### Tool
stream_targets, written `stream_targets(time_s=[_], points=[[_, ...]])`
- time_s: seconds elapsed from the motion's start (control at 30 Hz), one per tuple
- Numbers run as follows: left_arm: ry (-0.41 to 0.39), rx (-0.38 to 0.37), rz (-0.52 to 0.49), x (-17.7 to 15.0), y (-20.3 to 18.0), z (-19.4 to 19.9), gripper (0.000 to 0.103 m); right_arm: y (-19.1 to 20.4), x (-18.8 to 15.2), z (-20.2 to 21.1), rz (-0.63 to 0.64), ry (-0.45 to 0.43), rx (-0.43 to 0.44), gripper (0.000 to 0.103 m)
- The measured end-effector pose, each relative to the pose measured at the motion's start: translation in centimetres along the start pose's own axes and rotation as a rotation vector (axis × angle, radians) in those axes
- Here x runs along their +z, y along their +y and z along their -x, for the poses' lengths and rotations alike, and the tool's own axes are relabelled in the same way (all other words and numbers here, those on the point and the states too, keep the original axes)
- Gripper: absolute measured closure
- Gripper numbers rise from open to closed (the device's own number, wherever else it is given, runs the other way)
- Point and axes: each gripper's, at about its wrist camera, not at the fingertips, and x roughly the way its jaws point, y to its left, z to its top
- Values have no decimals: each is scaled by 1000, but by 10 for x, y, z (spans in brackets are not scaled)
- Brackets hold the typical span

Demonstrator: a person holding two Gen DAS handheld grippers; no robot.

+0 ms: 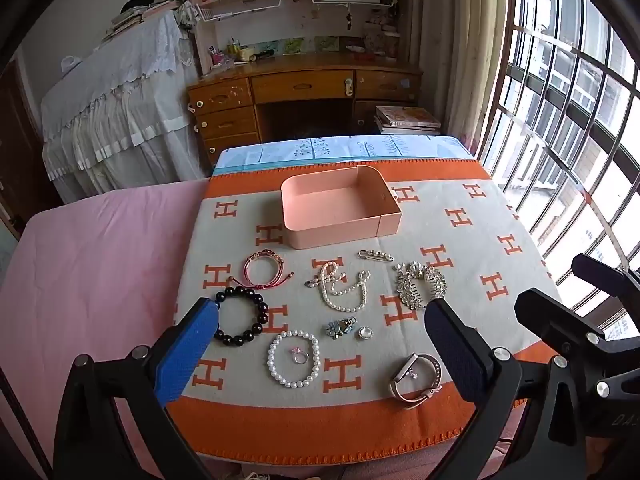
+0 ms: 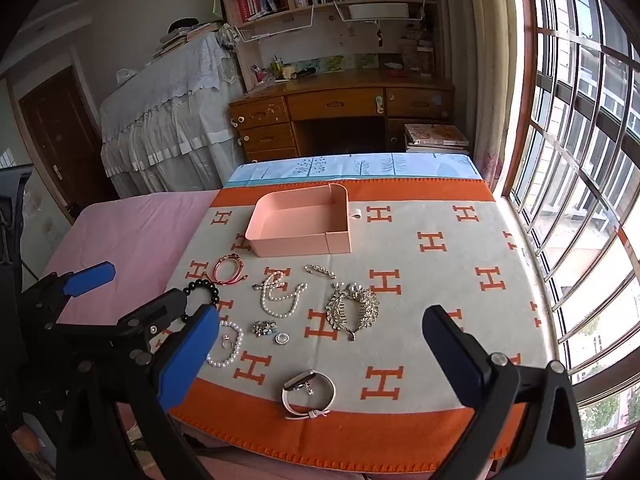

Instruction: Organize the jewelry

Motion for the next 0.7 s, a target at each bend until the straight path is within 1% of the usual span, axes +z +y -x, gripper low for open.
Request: stream_targets(time_s=[0.23, 0.27, 0.57, 0.7], points=[[-10, -11, -6, -3, 0, 5, 1, -1, -1, -1, -5, 7, 5, 1], [13, -3, 1, 0, 0, 0, 1, -1, -1, -2, -5, 7, 4, 1], [20, -14, 9, -4, 0, -2, 1, 0, -1, -2, -6, 3, 8, 1], [20, -19, 12, -4, -2, 3, 1, 1, -2, -2, -7, 3, 10, 1]])
